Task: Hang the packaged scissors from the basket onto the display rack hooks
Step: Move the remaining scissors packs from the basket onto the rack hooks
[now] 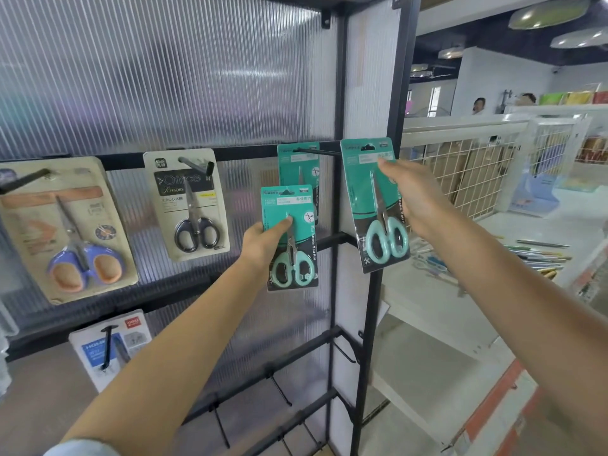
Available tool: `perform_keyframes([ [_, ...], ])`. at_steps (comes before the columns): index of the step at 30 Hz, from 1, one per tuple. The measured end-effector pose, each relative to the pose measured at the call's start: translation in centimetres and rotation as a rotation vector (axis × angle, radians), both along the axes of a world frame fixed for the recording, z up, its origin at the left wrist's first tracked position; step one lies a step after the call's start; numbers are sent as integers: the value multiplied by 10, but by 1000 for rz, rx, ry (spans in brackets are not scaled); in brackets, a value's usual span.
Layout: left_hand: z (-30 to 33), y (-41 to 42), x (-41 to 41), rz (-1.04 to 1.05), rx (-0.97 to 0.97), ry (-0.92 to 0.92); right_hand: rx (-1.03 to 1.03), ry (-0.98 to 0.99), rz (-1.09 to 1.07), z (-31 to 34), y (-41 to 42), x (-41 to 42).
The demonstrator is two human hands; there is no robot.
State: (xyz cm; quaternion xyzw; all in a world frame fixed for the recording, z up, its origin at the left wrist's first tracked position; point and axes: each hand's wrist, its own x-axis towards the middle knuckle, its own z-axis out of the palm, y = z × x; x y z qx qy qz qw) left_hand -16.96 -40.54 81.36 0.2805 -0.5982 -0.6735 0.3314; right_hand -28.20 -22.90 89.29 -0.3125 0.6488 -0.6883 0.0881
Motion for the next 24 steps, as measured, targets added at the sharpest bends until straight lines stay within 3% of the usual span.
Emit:
perform_keyframes([
  [24, -11, -19, 8, 39, 43, -9, 22, 0, -41, -17, -69, -6],
])
